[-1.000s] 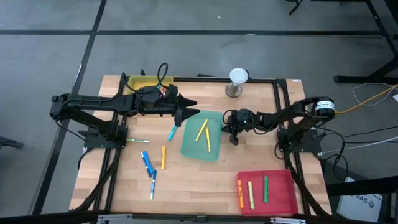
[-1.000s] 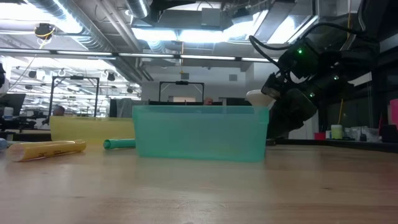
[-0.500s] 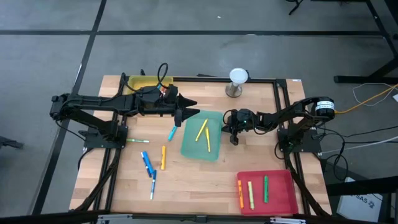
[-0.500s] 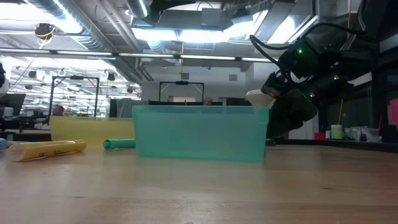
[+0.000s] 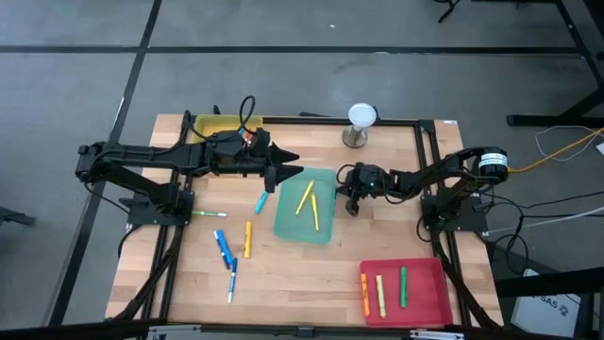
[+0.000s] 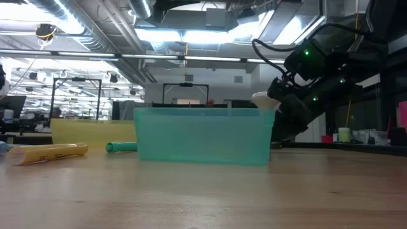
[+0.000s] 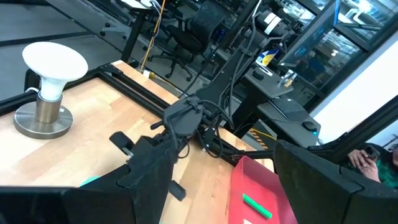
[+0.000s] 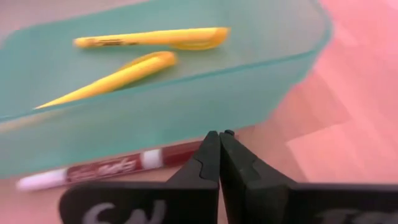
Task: Pick & Place Markers
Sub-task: Put the brown marker pen into the yellow bin
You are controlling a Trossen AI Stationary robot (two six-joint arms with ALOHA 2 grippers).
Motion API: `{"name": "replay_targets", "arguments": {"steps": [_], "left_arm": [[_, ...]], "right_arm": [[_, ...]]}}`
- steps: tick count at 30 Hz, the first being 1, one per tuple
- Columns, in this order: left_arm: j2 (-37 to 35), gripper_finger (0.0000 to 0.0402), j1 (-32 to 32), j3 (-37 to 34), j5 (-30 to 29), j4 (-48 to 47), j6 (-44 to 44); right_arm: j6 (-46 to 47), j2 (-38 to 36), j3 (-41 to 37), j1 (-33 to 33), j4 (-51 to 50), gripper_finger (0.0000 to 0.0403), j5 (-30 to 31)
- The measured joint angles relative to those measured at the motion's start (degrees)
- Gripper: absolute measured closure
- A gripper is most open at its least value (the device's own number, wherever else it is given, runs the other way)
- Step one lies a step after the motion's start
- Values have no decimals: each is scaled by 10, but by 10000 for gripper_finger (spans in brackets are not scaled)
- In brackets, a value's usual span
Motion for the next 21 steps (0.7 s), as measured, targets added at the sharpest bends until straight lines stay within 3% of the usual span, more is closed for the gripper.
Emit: {"name": "replay_targets", "arguments": {"steps": [8,21], "left_arm": [[0,135,0,0,0,0,-5],[0,135,0,0,13,0,-6]], "right_arm": [[8,6,0,-31,-2,403,42],[-19,43,6,-75,10,403,-36]]}}
